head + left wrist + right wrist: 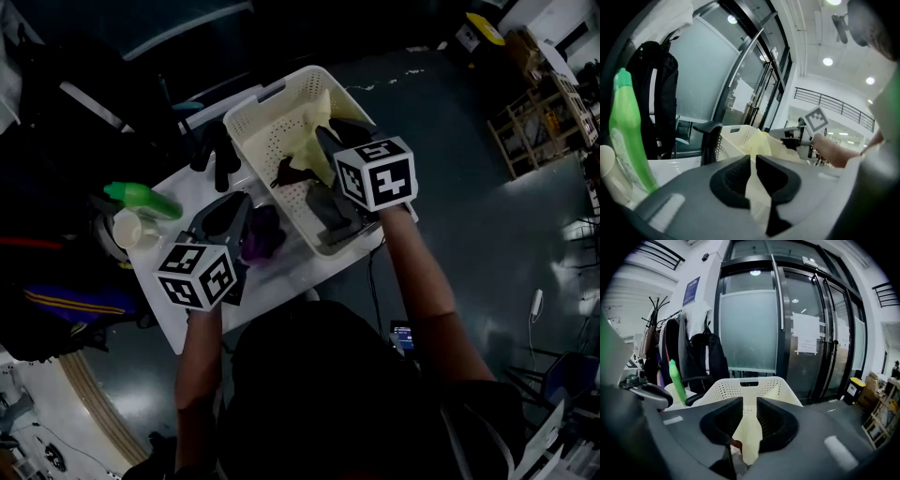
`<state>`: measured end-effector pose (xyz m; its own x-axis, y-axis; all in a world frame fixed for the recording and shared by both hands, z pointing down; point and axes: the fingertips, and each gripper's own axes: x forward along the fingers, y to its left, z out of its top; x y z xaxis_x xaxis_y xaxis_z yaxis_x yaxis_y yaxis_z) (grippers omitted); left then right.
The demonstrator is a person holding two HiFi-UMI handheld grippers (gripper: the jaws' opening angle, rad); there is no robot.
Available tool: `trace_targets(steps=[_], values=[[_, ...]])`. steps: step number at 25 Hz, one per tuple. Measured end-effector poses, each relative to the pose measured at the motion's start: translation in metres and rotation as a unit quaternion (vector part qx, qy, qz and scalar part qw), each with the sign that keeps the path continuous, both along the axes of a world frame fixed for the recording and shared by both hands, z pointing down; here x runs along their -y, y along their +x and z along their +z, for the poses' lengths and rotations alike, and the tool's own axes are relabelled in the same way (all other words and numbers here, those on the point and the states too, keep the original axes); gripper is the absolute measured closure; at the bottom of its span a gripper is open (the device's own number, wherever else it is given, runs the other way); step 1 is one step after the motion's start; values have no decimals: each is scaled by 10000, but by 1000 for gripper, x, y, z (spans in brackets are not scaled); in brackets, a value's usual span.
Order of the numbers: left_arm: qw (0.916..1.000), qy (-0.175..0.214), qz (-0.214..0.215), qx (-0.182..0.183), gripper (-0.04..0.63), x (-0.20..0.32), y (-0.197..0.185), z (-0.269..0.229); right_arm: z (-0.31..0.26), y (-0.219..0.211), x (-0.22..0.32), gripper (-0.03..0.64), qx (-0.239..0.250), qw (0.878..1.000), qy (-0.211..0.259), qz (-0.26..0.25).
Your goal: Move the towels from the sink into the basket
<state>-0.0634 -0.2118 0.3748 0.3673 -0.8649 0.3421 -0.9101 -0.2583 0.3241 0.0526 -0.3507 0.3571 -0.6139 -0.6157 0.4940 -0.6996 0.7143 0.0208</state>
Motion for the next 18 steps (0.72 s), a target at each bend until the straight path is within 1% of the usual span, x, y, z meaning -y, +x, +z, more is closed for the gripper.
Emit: trace_targets(steps=[3, 6, 14, 18], values=[[10000, 11, -65, -6, 555, -10, -4, 0, -7, -3, -10, 584, 131, 9999, 21, -31], [9999, 25, -149, -14, 554, -21, -9, -1, -14, -8, -23, 616, 263, 9996, -5, -91], [9993, -36, -378, -58, 554, -53, -26, 8, -16, -28, -68, 618, 233, 9990, 21, -389], [9990, -101, -434, -92, 555, -67, -33, 17, -9, -39, -93, 618, 233, 9984, -40, -516]])
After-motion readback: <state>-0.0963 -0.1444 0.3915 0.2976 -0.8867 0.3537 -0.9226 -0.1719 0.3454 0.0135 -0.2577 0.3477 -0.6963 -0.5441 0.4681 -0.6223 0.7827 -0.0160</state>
